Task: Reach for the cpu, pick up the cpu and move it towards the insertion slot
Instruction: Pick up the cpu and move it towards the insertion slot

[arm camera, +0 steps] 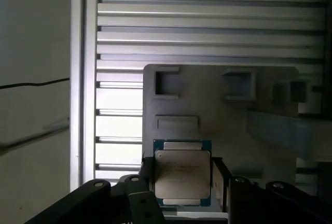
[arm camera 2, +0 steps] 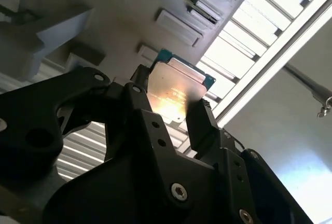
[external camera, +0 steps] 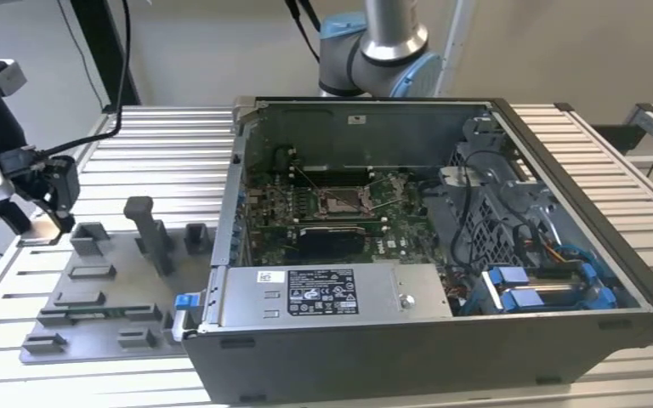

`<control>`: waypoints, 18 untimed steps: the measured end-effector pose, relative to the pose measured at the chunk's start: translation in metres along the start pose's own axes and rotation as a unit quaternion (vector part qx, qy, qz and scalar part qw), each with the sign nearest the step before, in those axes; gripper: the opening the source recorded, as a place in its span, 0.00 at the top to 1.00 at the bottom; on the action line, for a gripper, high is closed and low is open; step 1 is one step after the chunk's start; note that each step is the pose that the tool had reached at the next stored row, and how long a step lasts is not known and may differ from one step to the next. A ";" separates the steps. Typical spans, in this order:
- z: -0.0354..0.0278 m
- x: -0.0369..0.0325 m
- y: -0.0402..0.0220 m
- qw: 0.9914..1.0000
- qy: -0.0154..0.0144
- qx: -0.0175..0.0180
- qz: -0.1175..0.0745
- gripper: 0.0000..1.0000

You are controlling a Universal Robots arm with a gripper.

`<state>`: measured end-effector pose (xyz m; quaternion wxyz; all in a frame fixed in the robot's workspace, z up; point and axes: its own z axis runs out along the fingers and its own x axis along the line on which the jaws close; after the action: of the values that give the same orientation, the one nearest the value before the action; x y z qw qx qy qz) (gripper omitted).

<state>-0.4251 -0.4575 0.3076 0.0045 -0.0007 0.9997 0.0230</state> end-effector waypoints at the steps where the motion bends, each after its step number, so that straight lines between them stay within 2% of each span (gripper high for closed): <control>1: -0.0029 0.0000 0.0001 1.000 0.000 0.000 0.000 1.00; 18: -0.0377 -0.0003 0.0017 1.000 0.000 0.000 0.000 1.00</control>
<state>-0.4251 -0.4575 0.3454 0.0045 -0.0007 0.9997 0.0229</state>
